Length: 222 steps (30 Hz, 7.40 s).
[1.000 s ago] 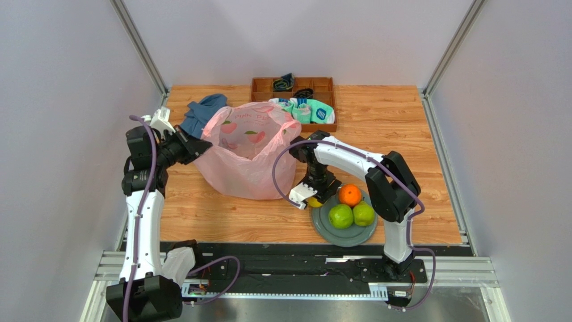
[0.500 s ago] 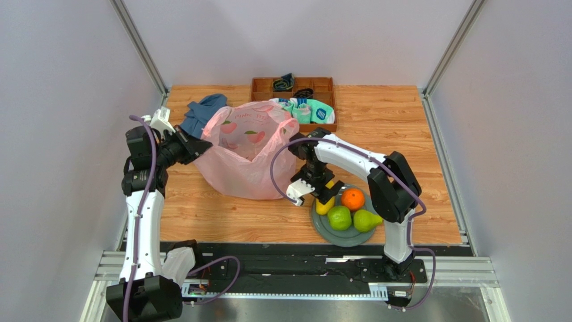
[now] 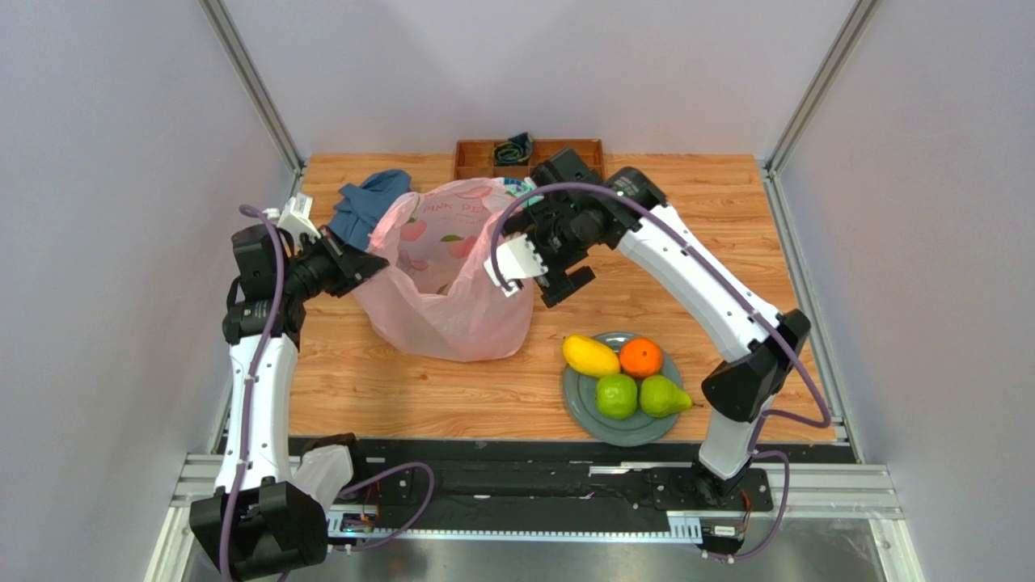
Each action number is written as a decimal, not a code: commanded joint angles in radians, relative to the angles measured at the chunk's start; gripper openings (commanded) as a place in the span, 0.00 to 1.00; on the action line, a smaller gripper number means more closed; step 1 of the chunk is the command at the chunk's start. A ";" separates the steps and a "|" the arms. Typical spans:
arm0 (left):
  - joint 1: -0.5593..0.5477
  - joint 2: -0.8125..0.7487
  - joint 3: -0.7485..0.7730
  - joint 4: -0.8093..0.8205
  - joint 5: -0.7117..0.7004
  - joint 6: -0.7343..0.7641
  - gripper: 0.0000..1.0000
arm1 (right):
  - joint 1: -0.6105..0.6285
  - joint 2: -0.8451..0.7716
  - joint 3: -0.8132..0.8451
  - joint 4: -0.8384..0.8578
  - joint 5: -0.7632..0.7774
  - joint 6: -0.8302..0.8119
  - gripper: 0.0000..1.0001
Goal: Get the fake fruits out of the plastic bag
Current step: Place the fake fruit on the plate, then adjust the plastic bag at the center of the board, then take out the fake fruit from the plastic bag, then place the fake fruit on the plate, then adjust the plastic bag at the center of the board, then take out the fake fruit from the plastic bag.
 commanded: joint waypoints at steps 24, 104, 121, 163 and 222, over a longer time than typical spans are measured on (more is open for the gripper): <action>0.006 -0.199 -0.037 -0.027 0.067 0.120 0.00 | 0.321 0.055 -0.322 0.861 0.033 1.218 0.46; 0.120 -0.061 0.104 -0.251 0.055 0.242 0.00 | 0.099 -0.731 -0.967 0.295 -0.156 0.508 0.73; 0.121 -0.089 0.025 -0.251 0.071 0.195 0.00 | 0.146 -0.339 -0.920 0.441 -0.130 0.447 0.75; 0.120 -0.148 -0.041 -0.271 0.108 0.132 0.00 | 0.303 -0.060 -0.077 0.600 -0.378 0.981 0.56; -0.058 -0.239 0.013 -0.452 0.030 0.198 0.00 | 0.294 0.123 -0.562 0.809 0.367 1.093 0.56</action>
